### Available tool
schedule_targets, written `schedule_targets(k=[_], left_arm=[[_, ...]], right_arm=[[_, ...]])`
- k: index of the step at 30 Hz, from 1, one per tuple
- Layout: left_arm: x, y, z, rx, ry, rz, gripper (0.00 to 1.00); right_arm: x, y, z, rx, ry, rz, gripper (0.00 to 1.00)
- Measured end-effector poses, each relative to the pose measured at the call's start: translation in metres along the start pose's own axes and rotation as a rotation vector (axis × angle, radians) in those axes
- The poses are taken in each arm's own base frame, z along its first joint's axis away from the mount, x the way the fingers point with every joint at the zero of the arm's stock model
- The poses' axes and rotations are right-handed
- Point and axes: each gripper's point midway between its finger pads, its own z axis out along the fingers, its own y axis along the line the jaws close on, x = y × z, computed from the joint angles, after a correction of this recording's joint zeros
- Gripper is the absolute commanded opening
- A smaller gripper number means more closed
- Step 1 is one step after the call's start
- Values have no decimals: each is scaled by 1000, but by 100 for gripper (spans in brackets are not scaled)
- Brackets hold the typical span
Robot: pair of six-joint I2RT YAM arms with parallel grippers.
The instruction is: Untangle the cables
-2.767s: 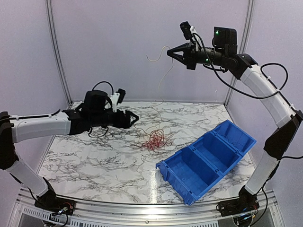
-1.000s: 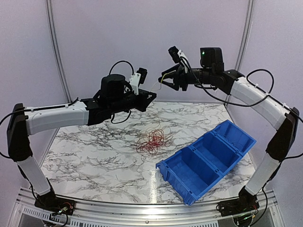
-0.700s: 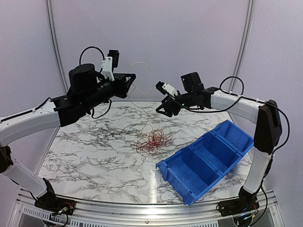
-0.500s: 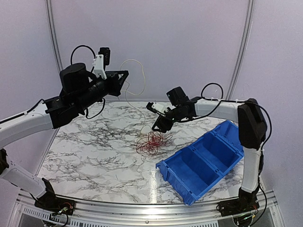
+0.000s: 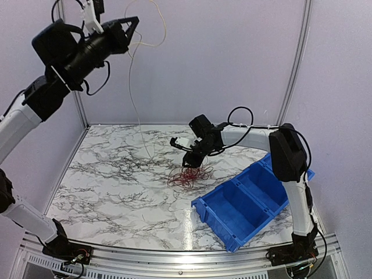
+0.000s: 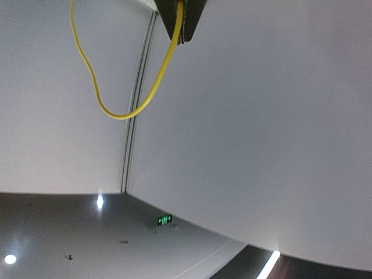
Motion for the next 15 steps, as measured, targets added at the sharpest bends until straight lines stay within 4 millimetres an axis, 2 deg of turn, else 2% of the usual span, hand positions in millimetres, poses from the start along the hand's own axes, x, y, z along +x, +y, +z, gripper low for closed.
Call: schedule_targets(k=[3,6,8,10,12,15], left_arm=[[-61,-4,-7,10,-114,-4,0],[-109,-6,-20,15,-205,-9,0],[-130,-6,-29,17,-247,-12,0],[-137,-4,-37,13,-256,-10,0],[-130,0,-43,0,-239,-6,0],[-92,8,-47,-30,-158,1,0]], right_arm=[[7,-1,8,-1,29,8,36],[11,-2,12,2,48,13,36],[11,-3,12,6,55,16,37],[9,-4,10,8,55,16,41],[5,-4,5,7,47,11,47],[-6,1,-15,-12,20,-8,52]])
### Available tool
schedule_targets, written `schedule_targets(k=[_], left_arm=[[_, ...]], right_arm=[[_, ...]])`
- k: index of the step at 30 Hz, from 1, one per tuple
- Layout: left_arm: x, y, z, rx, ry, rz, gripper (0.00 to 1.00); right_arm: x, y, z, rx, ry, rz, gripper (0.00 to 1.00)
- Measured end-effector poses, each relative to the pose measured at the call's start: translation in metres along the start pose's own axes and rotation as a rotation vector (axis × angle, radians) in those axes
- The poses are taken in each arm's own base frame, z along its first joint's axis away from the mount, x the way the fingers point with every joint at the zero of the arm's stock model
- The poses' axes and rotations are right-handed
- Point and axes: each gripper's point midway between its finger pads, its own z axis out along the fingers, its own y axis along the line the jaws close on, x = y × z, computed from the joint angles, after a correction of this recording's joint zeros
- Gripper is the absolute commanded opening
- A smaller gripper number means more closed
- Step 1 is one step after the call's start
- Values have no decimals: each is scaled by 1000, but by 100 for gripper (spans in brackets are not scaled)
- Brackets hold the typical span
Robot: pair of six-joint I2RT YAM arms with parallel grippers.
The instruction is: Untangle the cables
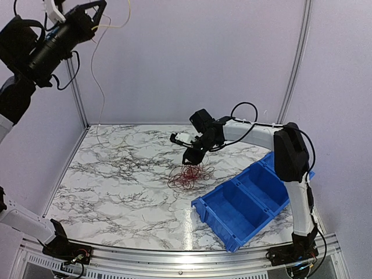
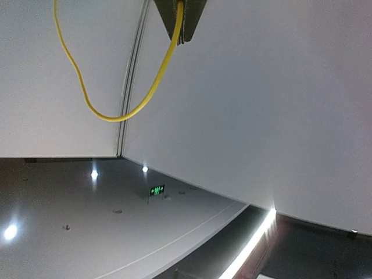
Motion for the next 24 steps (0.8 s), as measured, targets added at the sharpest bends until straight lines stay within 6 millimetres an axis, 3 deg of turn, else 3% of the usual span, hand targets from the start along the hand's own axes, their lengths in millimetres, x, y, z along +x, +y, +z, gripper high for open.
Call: schedule_targets(k=[3,9,12,15,20,24], left_arm=[[53,9,-9,-29,103,0,0],[167,29,-40,-98,315,-35,0],[205,41,-64,-140,383,-66,0],[223,52,-88,-180,413,-98,0],[231,75,-132,-267,398,-150,0],[233,91,-161,-334,379,-195,0]], right_arm=[[-29,8,-46,-16,-95,-39,55],[-89,34,-166,-20,-364,-145,52],[-97,53,-191,-35,-435,-221,47],[-87,76,-173,-63,-405,-284,43],[-58,115,-103,-138,-257,-357,39],[-38,133,-55,-182,-155,-362,50]])
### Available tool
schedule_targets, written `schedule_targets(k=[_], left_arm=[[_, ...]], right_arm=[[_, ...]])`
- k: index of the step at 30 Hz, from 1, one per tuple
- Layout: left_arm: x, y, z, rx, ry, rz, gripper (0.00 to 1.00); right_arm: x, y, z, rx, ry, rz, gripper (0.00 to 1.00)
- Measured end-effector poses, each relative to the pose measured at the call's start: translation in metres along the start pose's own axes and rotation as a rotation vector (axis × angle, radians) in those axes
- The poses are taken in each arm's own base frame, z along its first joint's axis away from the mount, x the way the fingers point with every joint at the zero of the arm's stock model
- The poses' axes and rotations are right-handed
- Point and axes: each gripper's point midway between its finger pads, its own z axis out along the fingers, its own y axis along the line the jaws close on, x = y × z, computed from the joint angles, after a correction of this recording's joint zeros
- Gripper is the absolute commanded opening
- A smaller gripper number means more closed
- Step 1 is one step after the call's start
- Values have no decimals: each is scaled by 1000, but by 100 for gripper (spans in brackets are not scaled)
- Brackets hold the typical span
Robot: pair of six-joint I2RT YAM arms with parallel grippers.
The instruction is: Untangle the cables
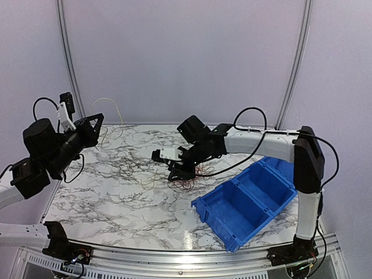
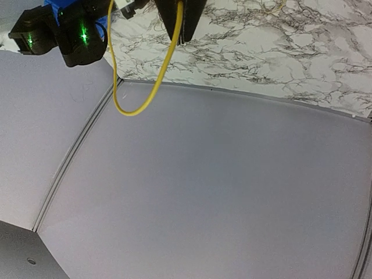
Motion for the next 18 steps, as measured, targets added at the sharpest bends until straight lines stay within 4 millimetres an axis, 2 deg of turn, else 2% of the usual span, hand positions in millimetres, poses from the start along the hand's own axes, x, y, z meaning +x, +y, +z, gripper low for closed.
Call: schedule_targets(k=[4,8,13,18], left_arm=[[9,17,-14,-30,-7,-48,0],[11,23,-19,-40,-11,-80,0],[13,26,-21,-42,-13,-95,0],[15,27,-22,-43,-10,-104,0]], right_arm=[[6,3,36,-27,41,-1,61],[6,-4,58,27,82,-30,63],[-12,-21,74,129,88,-70,65],[-27,-42,79,217,65,-87,68]])
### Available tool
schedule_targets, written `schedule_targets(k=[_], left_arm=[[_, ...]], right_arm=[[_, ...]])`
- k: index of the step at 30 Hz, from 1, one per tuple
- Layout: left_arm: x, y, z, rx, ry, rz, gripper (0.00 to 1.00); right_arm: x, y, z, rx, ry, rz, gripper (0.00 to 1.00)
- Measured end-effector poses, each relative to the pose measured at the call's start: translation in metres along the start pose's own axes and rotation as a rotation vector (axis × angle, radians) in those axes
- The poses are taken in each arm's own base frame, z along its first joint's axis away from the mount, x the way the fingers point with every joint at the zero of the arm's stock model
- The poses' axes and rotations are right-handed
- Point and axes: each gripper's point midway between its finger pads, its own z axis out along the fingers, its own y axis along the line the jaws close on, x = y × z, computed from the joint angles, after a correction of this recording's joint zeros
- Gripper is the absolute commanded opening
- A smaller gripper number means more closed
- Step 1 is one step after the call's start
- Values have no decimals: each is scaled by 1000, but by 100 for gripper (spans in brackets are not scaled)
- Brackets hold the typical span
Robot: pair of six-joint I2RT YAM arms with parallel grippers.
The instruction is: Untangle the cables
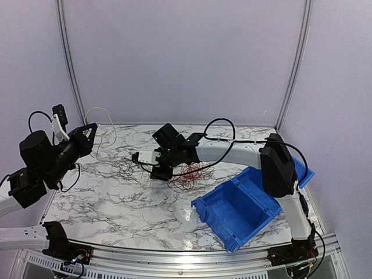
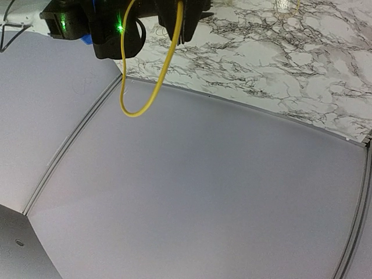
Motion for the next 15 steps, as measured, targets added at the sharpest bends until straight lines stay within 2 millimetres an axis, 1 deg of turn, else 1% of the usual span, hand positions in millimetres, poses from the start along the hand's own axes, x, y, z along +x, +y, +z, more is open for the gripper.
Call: schedule_targets(k=[5,8,10,12,15], left_arm=[[-2,0,-2,3,-4,-4,0],[-3,0,-3,5,-8,-6,0],[-4,0,-3,6,-9,-8,0],[-4,0,-3,6,-10,-9,0],[-4,0,-3,6,-10,-11,0]], right_arm=[[-4,-14,11,69,-3,-17,68],[-7,-22,21,101,-10,-30,68],[-7,-23,28,113,-14,-35,67],[-7,-24,34,118,-19,-36,65],[-11,-22,45,103,-42,-31,58]])
